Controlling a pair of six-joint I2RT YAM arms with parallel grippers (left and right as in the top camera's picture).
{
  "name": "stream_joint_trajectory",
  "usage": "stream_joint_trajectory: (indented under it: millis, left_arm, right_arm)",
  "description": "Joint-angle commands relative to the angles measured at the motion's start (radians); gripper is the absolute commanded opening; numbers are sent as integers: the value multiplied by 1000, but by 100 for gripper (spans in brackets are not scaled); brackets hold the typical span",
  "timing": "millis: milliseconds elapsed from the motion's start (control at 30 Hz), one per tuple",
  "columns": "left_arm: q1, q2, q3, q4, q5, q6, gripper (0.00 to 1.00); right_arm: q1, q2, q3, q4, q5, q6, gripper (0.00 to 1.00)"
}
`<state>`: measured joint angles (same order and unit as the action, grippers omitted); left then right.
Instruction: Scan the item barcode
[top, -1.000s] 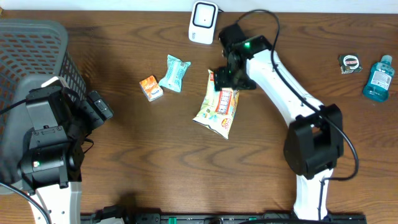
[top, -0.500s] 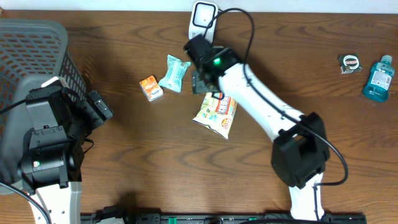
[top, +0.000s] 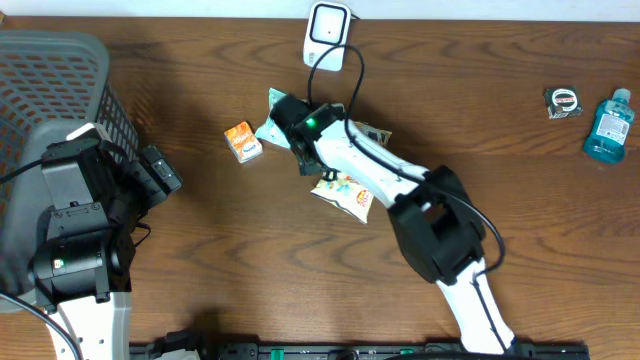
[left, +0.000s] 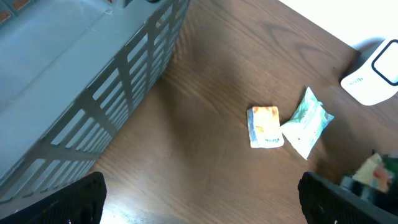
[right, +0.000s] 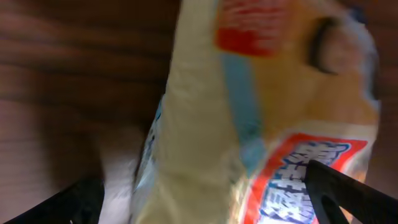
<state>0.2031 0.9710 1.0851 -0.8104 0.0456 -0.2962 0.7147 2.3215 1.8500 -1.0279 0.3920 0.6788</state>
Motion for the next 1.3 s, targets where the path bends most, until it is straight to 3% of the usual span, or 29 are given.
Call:
stream_joint_trajectory:
  millis: [0,200,767,1067,1267]
  left_arm:
    - [6,2,5,-1,-12,-9,98]
    - [6,2,5,-1,-13,-9,98]
    - [6,2,5,-1,-12,-9,98]
    - [6,2,5,-1,-12,-9,98]
    - [6,2,5,-1,-12,-9,98]
  right_arm:
    - [-5,22,-6,-3,29,23,99]
    - [-8,22,-6,-2,29,23,92]
    - [-5,-73,-4,-18,43,24,94]
    - [-3,-29,-6,-22,43,24,95]
    - [-7,22,-6,-31,43,31,89]
